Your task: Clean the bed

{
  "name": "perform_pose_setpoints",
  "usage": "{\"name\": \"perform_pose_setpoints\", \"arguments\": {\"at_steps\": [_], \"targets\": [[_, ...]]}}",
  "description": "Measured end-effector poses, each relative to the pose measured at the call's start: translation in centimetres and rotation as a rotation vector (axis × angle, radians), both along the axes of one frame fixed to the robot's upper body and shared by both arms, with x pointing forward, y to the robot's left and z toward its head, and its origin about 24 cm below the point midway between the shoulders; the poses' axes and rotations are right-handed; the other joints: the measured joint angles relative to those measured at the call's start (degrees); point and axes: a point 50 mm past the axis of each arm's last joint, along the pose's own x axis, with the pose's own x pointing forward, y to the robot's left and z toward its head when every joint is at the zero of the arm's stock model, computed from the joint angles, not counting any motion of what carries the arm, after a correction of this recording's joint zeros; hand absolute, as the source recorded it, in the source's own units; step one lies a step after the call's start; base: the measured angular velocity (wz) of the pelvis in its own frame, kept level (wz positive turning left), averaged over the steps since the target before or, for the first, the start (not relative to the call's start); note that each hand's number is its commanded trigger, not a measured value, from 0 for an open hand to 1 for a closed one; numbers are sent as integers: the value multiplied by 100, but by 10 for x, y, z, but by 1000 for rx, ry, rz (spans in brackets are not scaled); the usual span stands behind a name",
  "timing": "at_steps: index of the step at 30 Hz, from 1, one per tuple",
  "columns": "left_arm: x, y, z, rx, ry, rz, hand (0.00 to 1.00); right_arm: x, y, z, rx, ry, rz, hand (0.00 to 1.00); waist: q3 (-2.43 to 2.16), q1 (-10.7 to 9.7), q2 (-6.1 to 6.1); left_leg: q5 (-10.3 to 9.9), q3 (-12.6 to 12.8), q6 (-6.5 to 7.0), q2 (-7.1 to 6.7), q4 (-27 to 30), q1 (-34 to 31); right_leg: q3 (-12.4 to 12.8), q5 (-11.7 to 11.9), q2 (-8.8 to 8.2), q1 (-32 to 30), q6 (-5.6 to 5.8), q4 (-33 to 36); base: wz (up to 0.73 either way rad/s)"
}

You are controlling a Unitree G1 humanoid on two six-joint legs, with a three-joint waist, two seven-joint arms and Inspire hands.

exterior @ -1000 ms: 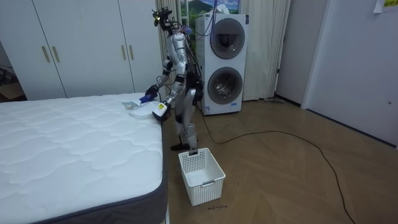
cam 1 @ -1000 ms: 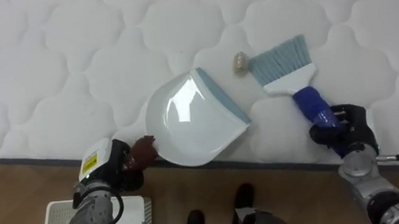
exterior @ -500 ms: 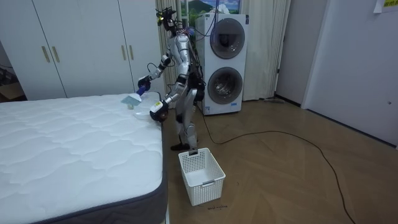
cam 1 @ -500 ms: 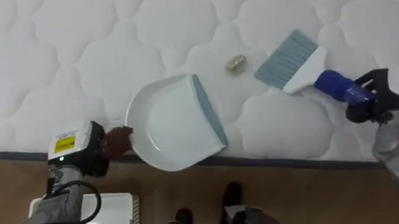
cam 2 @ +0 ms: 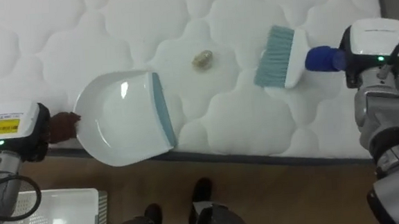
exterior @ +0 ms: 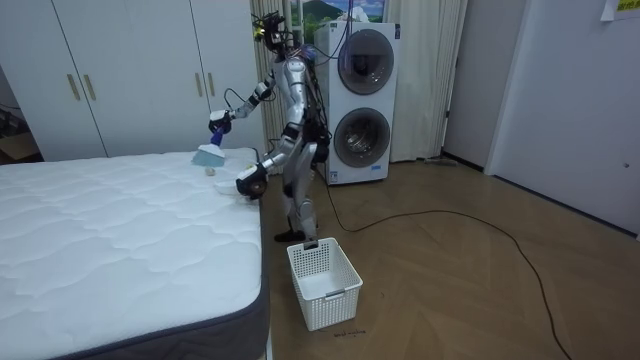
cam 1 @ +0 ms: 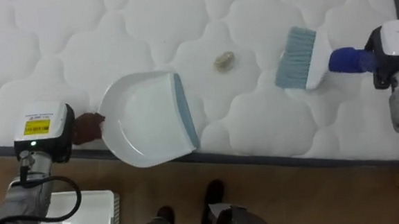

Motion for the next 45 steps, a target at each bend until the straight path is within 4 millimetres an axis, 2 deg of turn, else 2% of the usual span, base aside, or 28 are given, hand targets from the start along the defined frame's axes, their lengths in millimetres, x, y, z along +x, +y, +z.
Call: {"name": "perform_pose_setpoints", "arguments": {"at_steps": [5,8,10,12,14,19,23,26,31,37,45], "targets": [[1,1,2,19,-9,12,100,5,7,5,-90,3,49,100,7,17,-38,-5,-1,-6,5,3,3,0,-13,4,-3,5,12,0],[1,3,3,31,-12,22,100,10,19,10,-198,3,119,100,12,12,-95,-7,-3,-20,14,6,2,-9,-57,9,-2,20,11,0],[1,6,4,35,-13,31,100,14,29,13,-263,-2,168,100,19,20,-160,-8,-9,-35,27,13,0,-23,-29,22,6,-38,1,0],[0,7,4,33,-15,35,100,16,37,15,-296,-8,196,100,13,28,-183,-8,-4,-39,38,7,-10,-22,-7,44,10,-36,-75,-4],[0,7,4,32,-18,36,100,19,44,18,-332,-16,218,100,12,72,-186,-7,7,-40,74,0,-28,-6,60,104,41,-27,-179,-10],[-3,9,2,34,-6,47,100,22,55,23,-436,-12,268,100,12,166,-196,-4,7,-55,92,-78,65,-14,79,131,130,-40,-235,-2],[-9,11,-2,32,2,62,100,23,66,24,-467,-15,304,100,13,254,-208,-30,4,-87,136,-82,124,-29,82,186,218,-45,-320,-2],[-12,12,-3,22,-6,69,100,25,81,29,-491,-40,366,100,13,287,-207,-74,-23,-121,206,-14,99,-105,90,247,274,-76,-394,3],[-15,12,-5,14,0,75,100,24,114,29,-492,-58,518,100,12,343,-207,-79,-127,-146,189,-27,106,-198,47,251,295,-118,-388,6],[-18,10,-8,9,8,70,100,19,129,21,-480,-11,582,100,5,463,-209,-80,-151,-149,186,-45,108,-219,36,250,306,-111,-399,1],[-25,12,-15,-7,36,92,100,13,150,22,-440,-11,657,100,-19,496,-206,-75,-177,-158,188,-42,168,-325,43,247,413,-146,-464,1]]}}
